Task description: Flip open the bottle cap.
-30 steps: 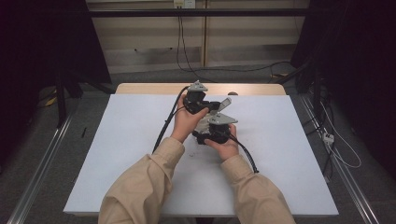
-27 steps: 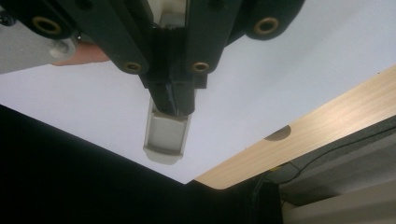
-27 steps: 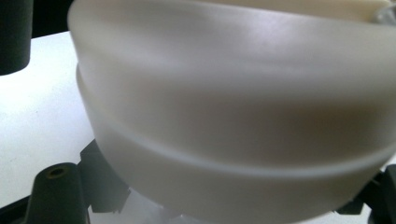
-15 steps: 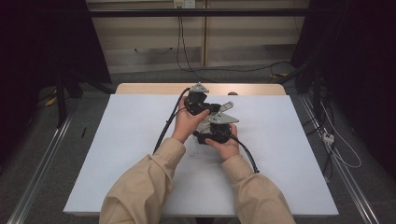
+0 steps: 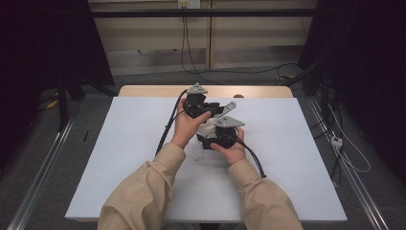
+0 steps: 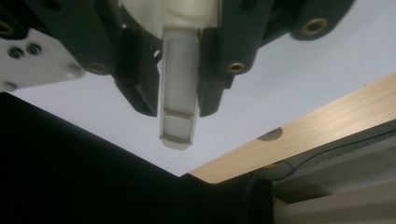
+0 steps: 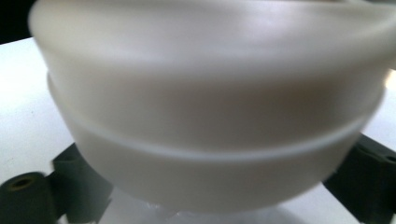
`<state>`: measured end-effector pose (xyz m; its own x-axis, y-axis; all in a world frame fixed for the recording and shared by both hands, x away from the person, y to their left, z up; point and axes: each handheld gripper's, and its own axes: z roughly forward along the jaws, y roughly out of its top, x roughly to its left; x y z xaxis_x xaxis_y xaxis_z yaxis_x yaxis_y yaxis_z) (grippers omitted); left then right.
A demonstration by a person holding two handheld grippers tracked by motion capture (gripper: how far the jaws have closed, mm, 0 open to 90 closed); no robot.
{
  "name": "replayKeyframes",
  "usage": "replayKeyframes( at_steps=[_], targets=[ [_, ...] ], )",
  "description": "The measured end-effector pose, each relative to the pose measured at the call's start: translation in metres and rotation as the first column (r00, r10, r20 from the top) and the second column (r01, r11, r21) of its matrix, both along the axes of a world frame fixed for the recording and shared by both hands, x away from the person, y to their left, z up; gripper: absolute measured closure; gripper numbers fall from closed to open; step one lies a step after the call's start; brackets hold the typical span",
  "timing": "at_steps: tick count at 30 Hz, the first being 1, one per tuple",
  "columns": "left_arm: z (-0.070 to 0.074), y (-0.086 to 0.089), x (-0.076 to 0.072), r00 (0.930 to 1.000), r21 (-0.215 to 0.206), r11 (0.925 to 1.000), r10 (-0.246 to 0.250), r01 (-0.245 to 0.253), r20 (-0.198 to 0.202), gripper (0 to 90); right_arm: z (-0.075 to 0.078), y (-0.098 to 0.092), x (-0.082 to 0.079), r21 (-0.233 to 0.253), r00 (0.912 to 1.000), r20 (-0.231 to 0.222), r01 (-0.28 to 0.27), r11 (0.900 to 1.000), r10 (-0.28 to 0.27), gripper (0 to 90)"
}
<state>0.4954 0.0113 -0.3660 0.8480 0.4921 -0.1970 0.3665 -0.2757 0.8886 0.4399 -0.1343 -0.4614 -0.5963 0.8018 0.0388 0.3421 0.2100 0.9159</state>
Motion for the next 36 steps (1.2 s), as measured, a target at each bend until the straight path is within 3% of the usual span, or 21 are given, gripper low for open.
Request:
replayKeyframes(
  at_steps=[3, 7, 10, 15, 18, 30, 34, 36],
  targets=[
    [0.002, 0.011, -0.005, 0.9999, -0.013, 0.9998, 0.016, -0.016, 0.000, 49.6, 0.001, -0.002, -0.003, -0.011, 0.9999, -0.016, 0.000, 1.000, 0.000, 4.2],
    [0.002, 0.027, -0.017, 0.9996, -0.018, 0.9995, 0.027, -0.027, 0.009, 33.9, 0.007, -0.009, -0.011, -0.007, 0.9998, -0.021, 0.005, 1.000, -0.005, 2.3],
    [0.002, 0.041, -0.028, 0.9993, -0.009, 0.9997, 0.024, -0.024, 0.029, 26.7, 0.011, -0.014, -0.016, -0.002, 0.9994, -0.033, 0.009, 1.000, -0.009, 3.5],
    [-0.001, 0.066, -0.046, 0.9986, -0.002, 0.9998, 0.021, -0.021, 0.048, 17.7, 0.010, -0.021, -0.029, -0.040, 0.9990, -0.043, -0.009, 0.999, 0.007, 4.5],
    [-0.004, 0.080, -0.055, 0.9981, 0.009, 0.9997, 0.020, -0.021, 0.057, 16.2, 0.013, -0.030, -0.038, -0.030, 0.9995, -0.029, -0.011, 0.999, 0.010, 3.3],
    [-0.031, 0.127, -0.073, 0.9972, 0.024, 0.9971, 0.072, -0.072, 0.022, 12.7, 0.025, -0.059, -0.076, 0.016, 0.9995, -0.007, -0.031, 0.999, 0.031, 4.3],
    [-0.035, 0.144, -0.079, 0.9970, 0.028, 0.9968, 0.075, -0.075, 0.023, 12.5, 0.024, -0.070, -0.084, 0.002, 0.9990, -0.015, -0.042, 0.999, 0.042, 4.9],
    [-0.038, 0.150, -0.081, 0.9969, 0.006, 0.9969, 0.078, -0.078, 0.012, 12.0, 0.023, -0.074, -0.089, -0.004, 0.9990, -0.015, -0.042, 0.999, 0.042, 5.0]
  ],
)
